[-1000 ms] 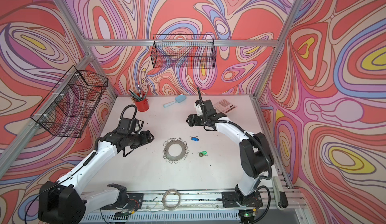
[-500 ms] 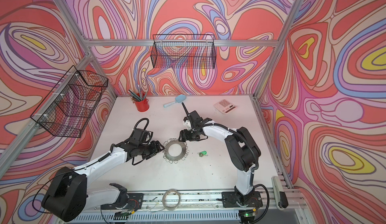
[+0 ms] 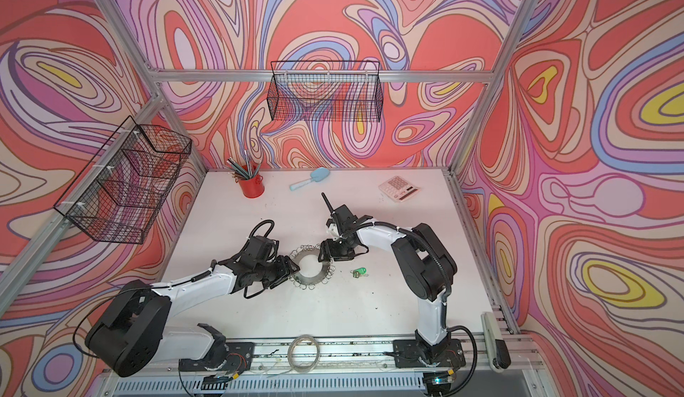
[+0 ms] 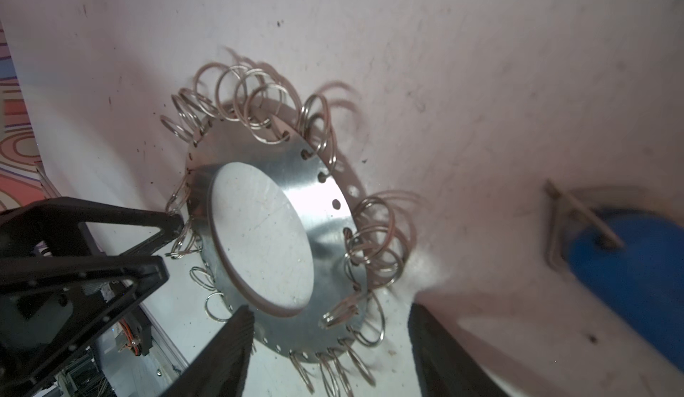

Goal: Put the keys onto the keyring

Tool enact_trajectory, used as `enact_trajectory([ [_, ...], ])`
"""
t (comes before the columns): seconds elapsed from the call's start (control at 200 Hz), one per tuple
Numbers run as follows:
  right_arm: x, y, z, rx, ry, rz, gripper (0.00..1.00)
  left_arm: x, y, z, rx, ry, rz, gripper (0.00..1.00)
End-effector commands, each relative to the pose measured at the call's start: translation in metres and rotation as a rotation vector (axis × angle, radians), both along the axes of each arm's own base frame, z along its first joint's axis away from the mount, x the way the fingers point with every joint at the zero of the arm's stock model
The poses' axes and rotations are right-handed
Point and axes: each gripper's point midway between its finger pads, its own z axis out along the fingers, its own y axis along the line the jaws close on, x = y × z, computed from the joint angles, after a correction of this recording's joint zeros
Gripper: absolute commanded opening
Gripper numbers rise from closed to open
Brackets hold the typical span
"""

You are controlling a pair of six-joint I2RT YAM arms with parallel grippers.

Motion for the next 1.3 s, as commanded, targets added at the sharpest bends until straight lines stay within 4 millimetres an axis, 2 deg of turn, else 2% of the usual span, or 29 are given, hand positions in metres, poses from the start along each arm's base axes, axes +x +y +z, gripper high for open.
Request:
enact_trajectory([
  [0.0, -0.015, 0.001, -0.021, 0.010, 0.075, 0.003, 0.70, -0.008, 0.007, -0.020, 0.018, 0.053, 0.041, 0.58],
  [0.125, -0.016, 0.011, -0.016, 0.085, 0.086, -0.002, 0.70, -0.010, 0.005, -0.027, 0.013, 0.068, 0.035, 0.51],
  [0.346, -0.020, 0.023, 0.003, 0.218, 0.084, -0.013, 0.70, -0.014, 0.009, -0.035, 0.031, 0.085, 0.037, 0.48],
  [0.501, -0.016, 0.032, 0.025, 0.336, 0.053, -0.037, 0.64, -0.016, 0.009, -0.037, 0.022, 0.082, 0.020, 0.48],
  [0.571, -0.014, 0.033, 0.028, 0.359, 0.042, -0.045, 0.59, -0.017, 0.008, -0.039, 0.019, 0.081, 0.013, 0.48],
  [0.786, -0.011, 0.034, 0.026, 0.396, 0.021, -0.079, 0.30, -0.019, 0.009, -0.039, -0.003, 0.077, 0.001, 0.48],
  [0.881, -0.010, 0.033, 0.031, 0.415, 0.001, -0.093, 0.04, -0.016, 0.011, -0.035, -0.013, 0.058, 0.005, 0.48],
  [0.896, -0.010, 0.033, 0.032, 0.416, -0.005, -0.094, 0.00, -0.015, 0.011, -0.033, -0.018, 0.053, 0.006, 0.48],
  [1.022, -0.006, 0.032, 0.052, 0.447, -0.064, -0.100, 0.00, -0.007, 0.012, -0.013, -0.065, -0.012, 0.003, 0.48],
  [1.037, -0.004, 0.032, 0.063, 0.467, -0.090, -0.098, 0.00, -0.006, 0.012, -0.009, -0.072, -0.024, 0.001, 0.49],
  [1.147, 0.001, 0.032, 0.103, 0.565, -0.160, -0.108, 0.00, 0.000, 0.016, 0.021, -0.121, -0.116, -0.011, 0.55],
  [1.197, 0.006, 0.032, 0.126, 0.618, -0.199, -0.114, 0.00, 0.002, 0.016, 0.042, -0.161, -0.184, -0.025, 0.60],
  [1.292, 0.014, 0.034, 0.169, 0.719, -0.274, -0.125, 0.00, 0.005, 0.005, 0.094, -0.277, -0.362, -0.092, 0.67],
])
